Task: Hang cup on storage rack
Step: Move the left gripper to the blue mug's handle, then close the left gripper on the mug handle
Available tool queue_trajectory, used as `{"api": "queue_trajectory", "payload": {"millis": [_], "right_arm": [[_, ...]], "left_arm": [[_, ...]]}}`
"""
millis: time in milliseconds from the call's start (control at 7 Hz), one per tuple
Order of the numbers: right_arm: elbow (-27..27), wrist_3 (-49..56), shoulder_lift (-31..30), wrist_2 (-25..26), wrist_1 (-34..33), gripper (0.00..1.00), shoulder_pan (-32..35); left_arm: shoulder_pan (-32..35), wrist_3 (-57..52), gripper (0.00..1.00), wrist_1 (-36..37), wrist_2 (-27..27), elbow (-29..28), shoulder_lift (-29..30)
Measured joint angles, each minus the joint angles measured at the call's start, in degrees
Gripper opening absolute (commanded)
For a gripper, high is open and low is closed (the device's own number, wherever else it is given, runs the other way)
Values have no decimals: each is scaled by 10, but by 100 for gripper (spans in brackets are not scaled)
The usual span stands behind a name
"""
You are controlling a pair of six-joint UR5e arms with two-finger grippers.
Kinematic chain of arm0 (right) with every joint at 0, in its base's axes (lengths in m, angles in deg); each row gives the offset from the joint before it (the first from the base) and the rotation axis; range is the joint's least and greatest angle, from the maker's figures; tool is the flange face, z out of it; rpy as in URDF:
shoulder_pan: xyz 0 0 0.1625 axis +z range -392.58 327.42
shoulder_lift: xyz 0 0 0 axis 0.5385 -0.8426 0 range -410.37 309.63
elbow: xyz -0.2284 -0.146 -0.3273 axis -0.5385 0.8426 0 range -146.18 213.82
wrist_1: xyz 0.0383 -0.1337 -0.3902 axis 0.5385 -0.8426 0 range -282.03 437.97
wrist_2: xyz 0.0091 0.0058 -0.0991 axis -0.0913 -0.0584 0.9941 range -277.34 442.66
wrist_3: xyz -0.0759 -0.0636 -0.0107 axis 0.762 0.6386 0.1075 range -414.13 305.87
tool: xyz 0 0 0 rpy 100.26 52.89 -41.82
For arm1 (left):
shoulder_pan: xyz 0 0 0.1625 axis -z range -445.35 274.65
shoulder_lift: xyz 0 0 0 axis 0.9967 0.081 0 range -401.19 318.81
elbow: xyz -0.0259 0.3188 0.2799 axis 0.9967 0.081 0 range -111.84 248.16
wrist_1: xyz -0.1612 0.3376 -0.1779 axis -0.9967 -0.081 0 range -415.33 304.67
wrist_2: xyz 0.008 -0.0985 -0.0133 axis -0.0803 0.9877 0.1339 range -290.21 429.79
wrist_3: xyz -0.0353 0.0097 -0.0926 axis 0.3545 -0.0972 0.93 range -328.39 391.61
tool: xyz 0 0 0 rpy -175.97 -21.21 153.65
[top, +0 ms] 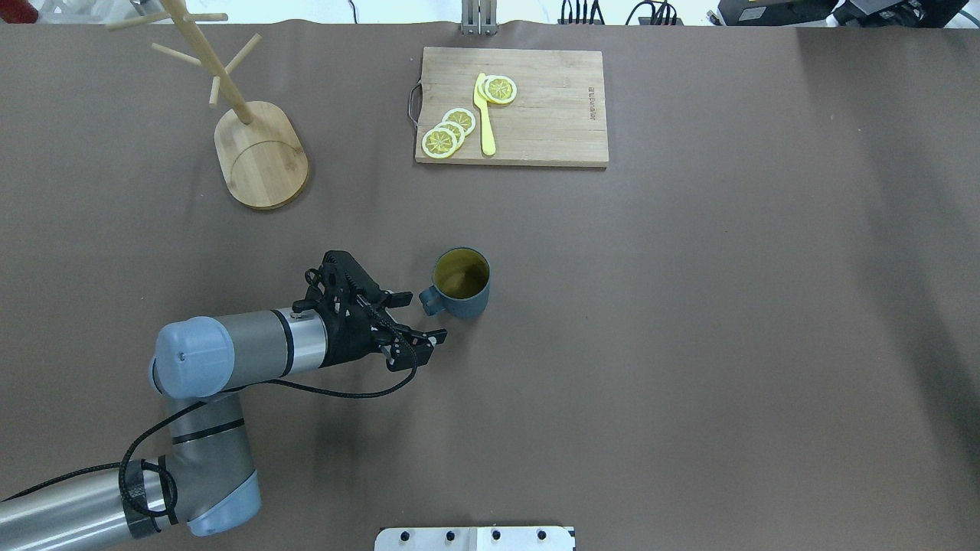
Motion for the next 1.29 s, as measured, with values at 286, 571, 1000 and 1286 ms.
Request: {"api": "queue_trajectory", "payload": {"millis": [286,571,1000,1286], "right_arm": [[0,7,-2,1,1,100,3],[-1,8,-3,1,1,100,6],[-1,9,-3,1,1,100,8],[-1,9,-4,1,2,100,8]], "left_arm": [[1,-12,66,1,0,-3,2],[5,-19,66,1,0,-4,2],[10,-19,66,1,0,-3,2],[11,-19,61,2,-1,-3,2]]}}
